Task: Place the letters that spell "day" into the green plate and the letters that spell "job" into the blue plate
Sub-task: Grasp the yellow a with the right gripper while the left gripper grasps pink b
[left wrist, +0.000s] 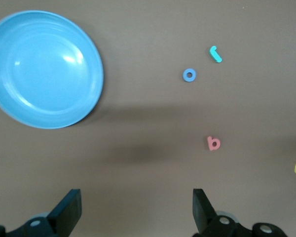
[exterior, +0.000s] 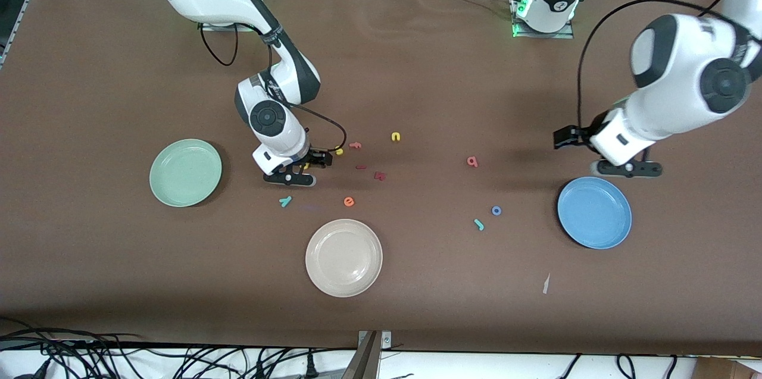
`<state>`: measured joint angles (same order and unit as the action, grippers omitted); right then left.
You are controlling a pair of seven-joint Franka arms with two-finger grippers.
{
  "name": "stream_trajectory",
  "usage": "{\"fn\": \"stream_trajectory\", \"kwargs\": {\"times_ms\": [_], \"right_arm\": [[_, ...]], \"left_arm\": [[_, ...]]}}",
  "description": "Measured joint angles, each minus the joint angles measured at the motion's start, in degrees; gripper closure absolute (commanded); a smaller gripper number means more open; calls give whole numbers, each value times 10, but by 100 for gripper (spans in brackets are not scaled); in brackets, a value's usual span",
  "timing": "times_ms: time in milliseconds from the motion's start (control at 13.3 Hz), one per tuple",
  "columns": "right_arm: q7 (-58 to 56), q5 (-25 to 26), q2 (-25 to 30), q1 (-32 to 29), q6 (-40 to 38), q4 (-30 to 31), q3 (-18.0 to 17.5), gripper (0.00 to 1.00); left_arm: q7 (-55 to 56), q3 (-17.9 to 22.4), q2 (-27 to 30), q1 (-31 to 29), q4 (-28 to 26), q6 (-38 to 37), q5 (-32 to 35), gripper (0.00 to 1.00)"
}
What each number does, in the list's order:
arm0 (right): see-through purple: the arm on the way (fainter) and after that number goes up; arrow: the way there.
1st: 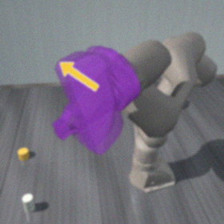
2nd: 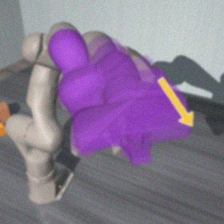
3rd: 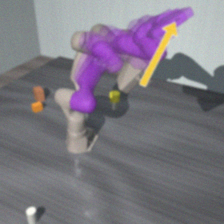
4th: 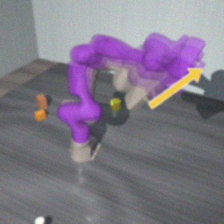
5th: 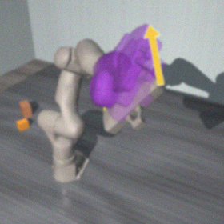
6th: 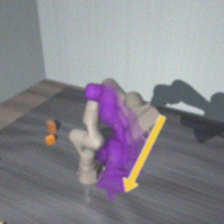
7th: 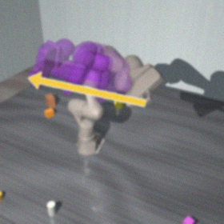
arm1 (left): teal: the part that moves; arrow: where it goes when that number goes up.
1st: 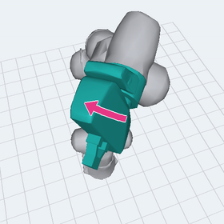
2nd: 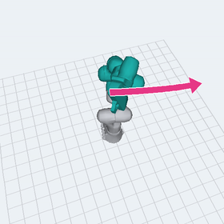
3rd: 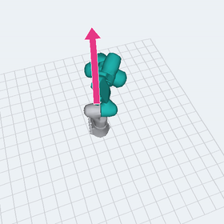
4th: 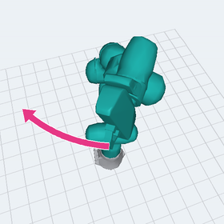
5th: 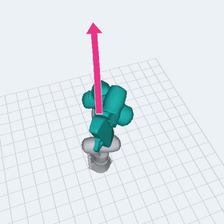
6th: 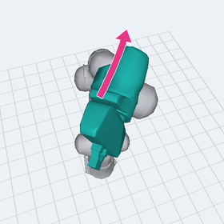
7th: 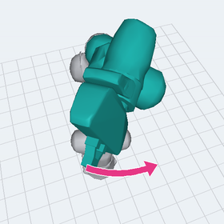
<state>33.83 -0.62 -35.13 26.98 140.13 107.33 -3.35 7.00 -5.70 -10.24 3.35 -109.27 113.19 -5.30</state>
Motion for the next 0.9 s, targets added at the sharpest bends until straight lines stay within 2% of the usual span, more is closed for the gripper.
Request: {"fn": "stream_trajectory", "kwargs": {"times_ms": [226, 452, 753, 903], "right_arm": [[-3, 0, -1, -1, 0, 2, 0, 27], [-4, 0, -1, -3, 0, 2, 0, 38], [-11, 0, -1, -7, 0, 7, 0, 46], [-13, 0, 0, -9, 0, 7, 0, 57]], "left_arm": [[59, -2, -30, 45, -18, 64, 0, 1], [104, -2, -76, 80, -19, 118, 0, 1], [151, -3, -144, 123, -21, 178, 0, 1], [177, -3, -171, 142, -21, 197, 0, 1]]}}
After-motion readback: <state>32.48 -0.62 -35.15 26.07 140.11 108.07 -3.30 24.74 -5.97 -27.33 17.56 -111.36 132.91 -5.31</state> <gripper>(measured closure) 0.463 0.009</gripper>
